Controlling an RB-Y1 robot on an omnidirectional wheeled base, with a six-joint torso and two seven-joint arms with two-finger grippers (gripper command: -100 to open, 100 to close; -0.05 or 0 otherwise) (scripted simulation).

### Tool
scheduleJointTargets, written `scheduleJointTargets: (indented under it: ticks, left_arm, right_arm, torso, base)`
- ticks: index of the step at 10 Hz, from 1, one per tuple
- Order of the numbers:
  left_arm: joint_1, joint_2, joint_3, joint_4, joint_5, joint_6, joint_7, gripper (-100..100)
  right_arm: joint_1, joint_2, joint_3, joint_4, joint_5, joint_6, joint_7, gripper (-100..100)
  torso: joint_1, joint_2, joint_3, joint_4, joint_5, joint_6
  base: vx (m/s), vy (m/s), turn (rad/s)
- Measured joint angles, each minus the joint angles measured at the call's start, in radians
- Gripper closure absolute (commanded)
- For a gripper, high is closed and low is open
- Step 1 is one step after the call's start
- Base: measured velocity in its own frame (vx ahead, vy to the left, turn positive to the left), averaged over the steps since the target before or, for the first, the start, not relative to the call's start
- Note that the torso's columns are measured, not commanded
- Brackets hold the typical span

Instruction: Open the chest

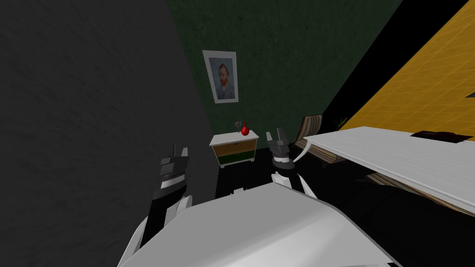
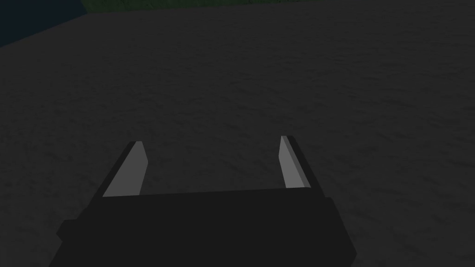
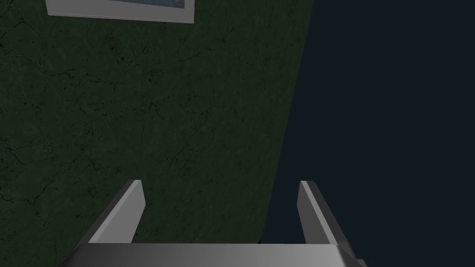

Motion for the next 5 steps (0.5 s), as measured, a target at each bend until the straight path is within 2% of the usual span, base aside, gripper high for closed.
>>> scheduleJointTargets:
  ticks: [1,2,3,5]
  left_arm:
    - [0.000,0.000,0.000,0.000,0.000,0.000,0.000,-100]
    - [0.000,0.019,-0.006,0.014,-0.003,-0.007,-0.005,-100]
    - [-0.007,0.045,0.000,0.040,-0.001,-0.018,-0.007,-100]
    - [-0.023,0.073,-0.004,0.092,-0.005,-0.041,-0.020,-100]
  right_arm:
    - [0.000,0.000,0.000,0.000,0.000,0.000,0.000,0]
    - [0.000,0.000,0.000,0.000,0.000,0.000,0.000,0]
    - [0.000,0.000,0.000,0.000,0.000,0.000,0.000,0]
    - [0.000,0.000,0.000,0.000,0.000,0.000,0.000,0]
  torso:
    - [0.000,0.074,-0.148,0.074,0.000,0.000]
    - [0.000,0.106,-0.217,0.106,0.000,0.000]
    - [0.000,0.114,-0.238,0.116,0.000,0.000]
    - [0.000,0.118,-0.243,0.120,0.000,0.000]
  base:
    - [0.037,-0.013,0.008]
    - [0.069,-0.022,0.009]
    - [0.077,-0.022,0.008]
    - [0.098,-0.021,0.007]
